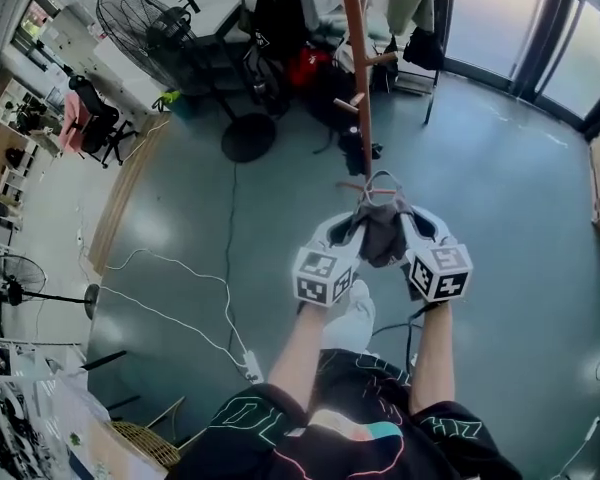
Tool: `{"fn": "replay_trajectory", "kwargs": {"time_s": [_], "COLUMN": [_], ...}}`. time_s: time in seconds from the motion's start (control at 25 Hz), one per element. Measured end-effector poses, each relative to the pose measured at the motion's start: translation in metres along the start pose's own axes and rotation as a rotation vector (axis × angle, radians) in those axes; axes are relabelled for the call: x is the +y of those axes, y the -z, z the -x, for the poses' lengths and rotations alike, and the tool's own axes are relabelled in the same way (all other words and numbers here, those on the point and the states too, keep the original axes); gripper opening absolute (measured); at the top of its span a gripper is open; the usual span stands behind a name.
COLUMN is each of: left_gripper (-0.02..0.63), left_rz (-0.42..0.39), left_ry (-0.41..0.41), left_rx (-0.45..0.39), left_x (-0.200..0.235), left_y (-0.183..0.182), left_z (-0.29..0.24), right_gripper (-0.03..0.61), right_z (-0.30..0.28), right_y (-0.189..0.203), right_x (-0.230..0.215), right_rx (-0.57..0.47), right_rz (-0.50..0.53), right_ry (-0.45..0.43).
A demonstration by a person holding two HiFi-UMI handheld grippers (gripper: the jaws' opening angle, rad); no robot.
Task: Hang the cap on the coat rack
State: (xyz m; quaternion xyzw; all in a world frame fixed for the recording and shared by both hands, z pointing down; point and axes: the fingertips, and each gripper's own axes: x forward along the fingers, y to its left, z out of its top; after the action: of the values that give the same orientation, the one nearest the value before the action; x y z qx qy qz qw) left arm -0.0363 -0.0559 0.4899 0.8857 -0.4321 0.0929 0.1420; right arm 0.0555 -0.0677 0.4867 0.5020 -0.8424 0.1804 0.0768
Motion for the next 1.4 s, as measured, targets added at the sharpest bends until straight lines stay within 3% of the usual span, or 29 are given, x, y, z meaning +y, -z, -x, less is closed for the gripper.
{"fn": "replay_trajectory", "kwargs": {"time_s": [0.88, 1.4], "left_gripper": [0.054, 0.054], "left_rz": [0.134, 0.15], "left_ry": [-0.071, -0.124], "left_rx": [-0.034, -0.034], "left_x": [0.126, 0.137], "left_y": [-0.026, -0.039], "left_z": [-0.112, -0.157], "right_gripper": [0.025, 0.025], "right_z": [-0.155, -0.185], "right_y": [-0.043, -0.065], "right_x": [-0.045, -0.075], "right_rx": [0.098, 0.127], "right_rz": [0.044, 0.081], "right_ry": [-0.059, -0.095]}}
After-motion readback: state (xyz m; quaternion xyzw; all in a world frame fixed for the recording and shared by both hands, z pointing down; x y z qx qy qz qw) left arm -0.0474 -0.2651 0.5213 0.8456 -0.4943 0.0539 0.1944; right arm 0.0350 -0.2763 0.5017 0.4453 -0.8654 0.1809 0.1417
